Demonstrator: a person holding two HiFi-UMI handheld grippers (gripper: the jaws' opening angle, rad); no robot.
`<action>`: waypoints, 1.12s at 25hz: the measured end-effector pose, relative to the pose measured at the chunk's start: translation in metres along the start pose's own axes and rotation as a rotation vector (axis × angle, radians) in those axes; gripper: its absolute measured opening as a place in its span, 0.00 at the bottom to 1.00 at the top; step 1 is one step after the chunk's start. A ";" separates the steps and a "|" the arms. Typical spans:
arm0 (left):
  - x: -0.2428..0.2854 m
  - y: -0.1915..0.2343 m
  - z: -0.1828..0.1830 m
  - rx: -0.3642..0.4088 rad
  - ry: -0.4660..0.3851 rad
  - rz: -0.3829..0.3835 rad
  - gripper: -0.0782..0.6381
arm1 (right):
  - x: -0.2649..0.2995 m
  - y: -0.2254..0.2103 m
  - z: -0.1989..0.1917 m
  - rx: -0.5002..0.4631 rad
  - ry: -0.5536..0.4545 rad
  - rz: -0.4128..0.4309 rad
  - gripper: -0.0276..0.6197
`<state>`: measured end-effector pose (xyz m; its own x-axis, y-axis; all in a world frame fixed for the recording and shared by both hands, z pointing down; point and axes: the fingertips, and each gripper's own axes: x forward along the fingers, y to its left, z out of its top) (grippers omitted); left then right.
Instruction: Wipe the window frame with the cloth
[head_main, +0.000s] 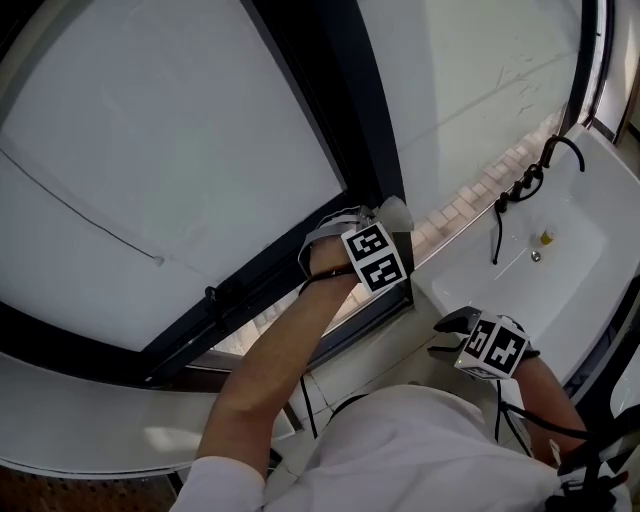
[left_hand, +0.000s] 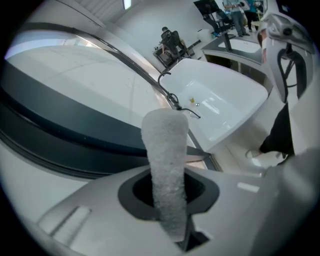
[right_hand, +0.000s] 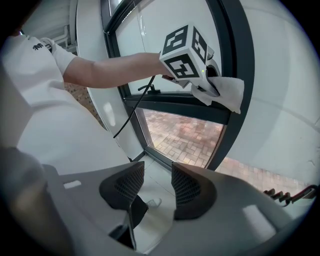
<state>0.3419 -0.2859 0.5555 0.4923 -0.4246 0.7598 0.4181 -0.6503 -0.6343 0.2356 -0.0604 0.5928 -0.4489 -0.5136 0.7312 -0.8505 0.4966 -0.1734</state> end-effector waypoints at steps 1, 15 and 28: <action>0.002 0.005 0.004 0.010 0.007 0.010 0.23 | -0.001 -0.001 -0.002 0.006 -0.003 -0.003 0.31; -0.025 0.072 0.021 0.062 0.052 0.047 0.23 | 0.001 -0.012 -0.019 0.054 -0.029 -0.027 0.31; -0.155 0.195 0.049 0.086 0.031 0.126 0.23 | -0.020 -0.002 0.016 -0.223 0.139 0.036 0.31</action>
<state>0.3848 -0.3160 0.3070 0.5220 -0.5195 0.6765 0.4191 -0.5346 -0.7339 0.2414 -0.0625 0.5681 -0.4226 -0.3997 0.8134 -0.7466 0.6624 -0.0623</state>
